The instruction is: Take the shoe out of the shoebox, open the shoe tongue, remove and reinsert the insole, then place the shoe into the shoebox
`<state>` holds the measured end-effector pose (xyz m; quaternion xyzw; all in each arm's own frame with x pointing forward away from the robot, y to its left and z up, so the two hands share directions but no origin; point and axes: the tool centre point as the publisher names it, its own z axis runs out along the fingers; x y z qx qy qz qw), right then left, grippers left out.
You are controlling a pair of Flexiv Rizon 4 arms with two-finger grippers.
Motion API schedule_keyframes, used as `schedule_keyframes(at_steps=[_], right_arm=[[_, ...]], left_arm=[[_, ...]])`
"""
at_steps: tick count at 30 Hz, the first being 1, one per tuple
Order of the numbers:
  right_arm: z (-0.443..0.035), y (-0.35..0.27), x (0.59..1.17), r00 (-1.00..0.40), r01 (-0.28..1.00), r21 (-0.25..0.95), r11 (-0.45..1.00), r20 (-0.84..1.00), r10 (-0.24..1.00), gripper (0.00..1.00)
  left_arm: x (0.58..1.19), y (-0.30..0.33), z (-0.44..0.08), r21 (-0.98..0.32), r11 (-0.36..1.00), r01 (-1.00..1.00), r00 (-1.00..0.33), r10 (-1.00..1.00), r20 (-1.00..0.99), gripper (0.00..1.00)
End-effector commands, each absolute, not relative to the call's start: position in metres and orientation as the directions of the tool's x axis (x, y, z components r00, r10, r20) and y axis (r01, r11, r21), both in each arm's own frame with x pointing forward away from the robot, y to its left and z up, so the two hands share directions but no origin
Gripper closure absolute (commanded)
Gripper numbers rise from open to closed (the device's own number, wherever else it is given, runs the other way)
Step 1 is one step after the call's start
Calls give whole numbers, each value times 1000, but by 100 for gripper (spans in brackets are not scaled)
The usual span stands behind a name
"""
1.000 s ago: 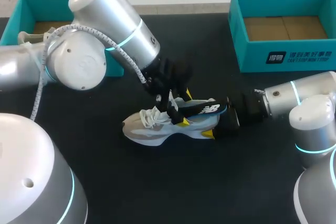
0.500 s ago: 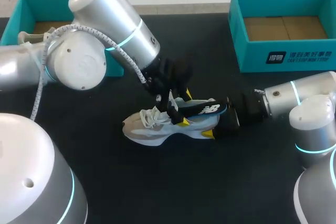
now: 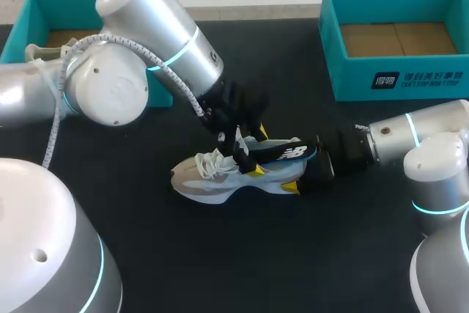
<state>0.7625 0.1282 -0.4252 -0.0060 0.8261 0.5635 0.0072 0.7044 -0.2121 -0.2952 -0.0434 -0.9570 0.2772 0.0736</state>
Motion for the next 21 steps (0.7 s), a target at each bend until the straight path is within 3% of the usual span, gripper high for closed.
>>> schedule_keyframes(at_steps=[1, 10, 21], right_arm=[[-429, 132, 763, -1000, -18, 930, 368, -19, 0, 100], [-429, 132, 763, -1000, -18, 930, 368, -19, 0, 100], [-429, 132, 763, -1000, -18, 930, 368, -19, 0, 100]], left_arm=[[704, -214, -296, -536, 842, 60, -992, 110, 62, 0], [707, -234, -297, -563, 810, 166, -982, 84, -169, 0], [707, -253, -317, -492, 827, 272, -924, 82, -373, 0]])
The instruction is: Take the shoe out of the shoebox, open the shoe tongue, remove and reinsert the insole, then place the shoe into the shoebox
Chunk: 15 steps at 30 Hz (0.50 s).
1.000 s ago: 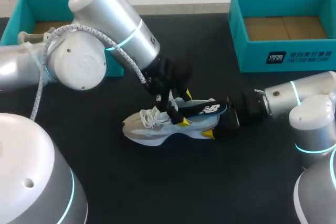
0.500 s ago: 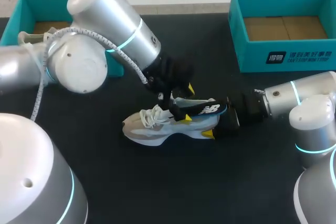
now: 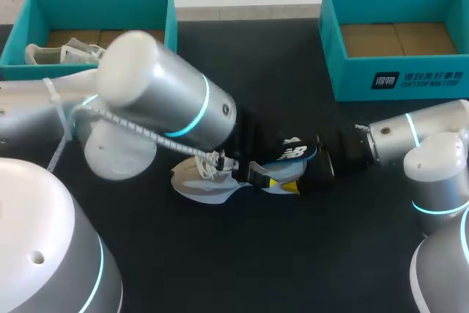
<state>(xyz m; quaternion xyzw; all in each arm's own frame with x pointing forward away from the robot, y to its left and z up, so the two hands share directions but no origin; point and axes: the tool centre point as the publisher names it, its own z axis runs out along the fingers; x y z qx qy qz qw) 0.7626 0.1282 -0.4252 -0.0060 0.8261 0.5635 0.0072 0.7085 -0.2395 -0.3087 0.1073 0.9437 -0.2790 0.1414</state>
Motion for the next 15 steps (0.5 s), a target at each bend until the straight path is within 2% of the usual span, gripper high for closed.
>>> schedule_keyframes(at_steps=[1, 7, 11, 15], right_arm=[[-429, 132, 763, -1000, -18, 930, 368, -19, 0, 100], [-429, 132, 763, -1000, -18, 930, 368, -19, 0, 100], [-429, 132, 763, -1000, -18, 930, 368, -19, 0, 100], [-429, 132, 763, -1000, -18, 930, 368, -19, 0, 100]], left_arm=[[708, -254, -318, -491, 831, 263, -923, 70, -377, 0], [710, -260, -322, -489, 836, 250, -923, 54, -380, 8], [711, -262, -325, -463, 844, 271, -903, 57, -425, 9], [711, -262, -327, -450, 847, 284, -888, 55, -458, 16]])
